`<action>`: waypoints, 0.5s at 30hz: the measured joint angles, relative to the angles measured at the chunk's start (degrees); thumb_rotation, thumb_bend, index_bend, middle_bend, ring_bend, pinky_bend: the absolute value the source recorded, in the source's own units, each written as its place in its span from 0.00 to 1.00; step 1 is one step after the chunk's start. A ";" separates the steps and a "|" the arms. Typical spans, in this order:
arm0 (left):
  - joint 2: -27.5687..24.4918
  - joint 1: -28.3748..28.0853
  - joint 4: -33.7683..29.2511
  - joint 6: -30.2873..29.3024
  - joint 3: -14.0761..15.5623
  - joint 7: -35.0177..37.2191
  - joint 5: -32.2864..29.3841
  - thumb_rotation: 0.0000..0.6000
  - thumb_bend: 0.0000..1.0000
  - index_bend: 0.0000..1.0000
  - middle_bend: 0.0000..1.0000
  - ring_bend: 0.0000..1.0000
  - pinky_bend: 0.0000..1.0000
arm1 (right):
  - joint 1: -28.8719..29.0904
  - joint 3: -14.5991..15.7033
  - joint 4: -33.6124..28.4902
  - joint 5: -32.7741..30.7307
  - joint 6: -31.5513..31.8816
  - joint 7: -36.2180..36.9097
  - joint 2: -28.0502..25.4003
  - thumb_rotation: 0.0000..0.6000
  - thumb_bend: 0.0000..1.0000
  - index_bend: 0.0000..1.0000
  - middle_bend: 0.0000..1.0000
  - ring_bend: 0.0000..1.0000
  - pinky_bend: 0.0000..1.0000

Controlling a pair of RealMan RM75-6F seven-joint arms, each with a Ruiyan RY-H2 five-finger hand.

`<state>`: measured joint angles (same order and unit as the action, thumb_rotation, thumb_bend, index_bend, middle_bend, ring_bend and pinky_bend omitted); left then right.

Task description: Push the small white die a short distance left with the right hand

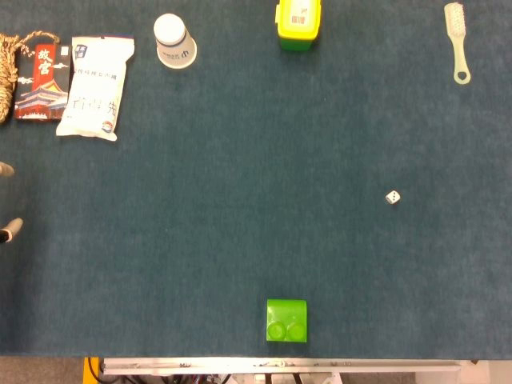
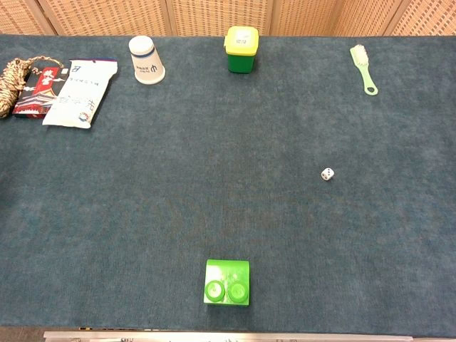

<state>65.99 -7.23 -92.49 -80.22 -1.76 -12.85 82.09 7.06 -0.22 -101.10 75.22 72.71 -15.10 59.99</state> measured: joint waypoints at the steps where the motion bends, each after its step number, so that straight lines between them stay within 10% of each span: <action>1: 0.00 -0.11 0.08 0.41 0.01 0.00 -0.25 1.00 0.00 0.34 0.26 0.16 0.35 | -0.03 0.06 -0.06 0.31 0.12 -0.02 0.00 1.00 0.00 0.07 0.09 0.03 0.27; 6: -0.06 -0.44 0.20 0.77 -0.27 0.78 -0.61 1.00 0.00 0.34 0.26 0.16 0.35 | 0.06 0.12 -0.22 2.60 1.08 0.15 0.08 1.00 0.05 0.15 0.20 0.15 0.42; 15: -0.42 -0.42 0.02 0.68 0.25 0.93 0.06 1.00 0.00 0.34 0.26 0.16 0.35 | 1.94 0.24 -1.68 6.05 0.15 -3.29 -0.69 1.00 0.42 0.30 0.44 0.45 0.65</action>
<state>65.57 -7.66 -92.48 -79.54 -1.51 -11.92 82.15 9.00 0.02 -102.78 81.27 72.85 -18.38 59.29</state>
